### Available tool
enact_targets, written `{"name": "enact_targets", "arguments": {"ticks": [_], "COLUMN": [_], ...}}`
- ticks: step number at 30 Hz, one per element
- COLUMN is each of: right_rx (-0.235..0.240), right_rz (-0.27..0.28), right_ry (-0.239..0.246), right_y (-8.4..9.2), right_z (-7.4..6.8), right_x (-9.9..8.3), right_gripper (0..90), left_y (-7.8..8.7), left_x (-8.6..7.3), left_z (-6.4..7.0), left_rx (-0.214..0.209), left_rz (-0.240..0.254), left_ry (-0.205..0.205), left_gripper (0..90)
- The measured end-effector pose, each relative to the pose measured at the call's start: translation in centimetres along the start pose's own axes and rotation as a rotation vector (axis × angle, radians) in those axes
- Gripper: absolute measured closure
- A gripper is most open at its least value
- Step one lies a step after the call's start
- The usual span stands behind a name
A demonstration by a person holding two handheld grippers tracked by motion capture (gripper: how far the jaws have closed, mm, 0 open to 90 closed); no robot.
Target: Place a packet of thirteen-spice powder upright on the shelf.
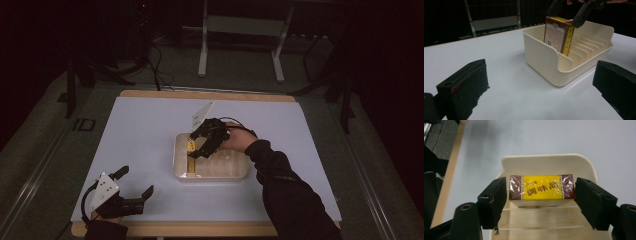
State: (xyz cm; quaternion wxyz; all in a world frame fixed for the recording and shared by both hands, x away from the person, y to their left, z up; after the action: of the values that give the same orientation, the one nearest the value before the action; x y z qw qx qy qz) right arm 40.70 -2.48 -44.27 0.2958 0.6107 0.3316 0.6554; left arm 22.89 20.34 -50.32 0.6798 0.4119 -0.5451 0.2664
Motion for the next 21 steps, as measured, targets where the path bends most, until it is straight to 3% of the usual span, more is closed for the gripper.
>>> {"name": "enact_targets", "arguments": {"ticks": [9, 14, 21], "right_rx": [-0.023, -0.007, -0.083], "right_rz": [0.012, 0.044, 0.070], "right_ry": [-0.023, -0.034, -0.067], "right_y": [1.4, 2.2, 3.6], "right_z": [-0.3, -0.8, -0.7], "right_x": [0.0, 0.0, -1.0], "right_gripper": [22.3, 21.0, 13.0], "left_y": [-0.1, -0.1, -0.2], "left_x": [-0.1, -0.1, -0.1], "left_z": [0.0, 0.0, 0.0], "left_rx": [-0.001, -0.001, -0.002], "left_rz": [-0.005, -0.005, -0.009], "left_ry": [0.002, 0.002, 0.001], "left_gripper": [0.1, 0.1, 0.1]}}
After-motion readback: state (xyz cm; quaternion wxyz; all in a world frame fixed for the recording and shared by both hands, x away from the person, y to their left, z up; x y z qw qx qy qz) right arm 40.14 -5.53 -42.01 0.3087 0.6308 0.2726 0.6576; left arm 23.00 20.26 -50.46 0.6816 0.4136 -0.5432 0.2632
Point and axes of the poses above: each handheld gripper's, and its own axes: y roughly backward along the jaws, x roughly out of its top, z roughly to its right, the point moved 4 cm from there along -y, roughly forward along the jaws, and after that the axes turned 3 degrees about y, right-handed, at the moved point
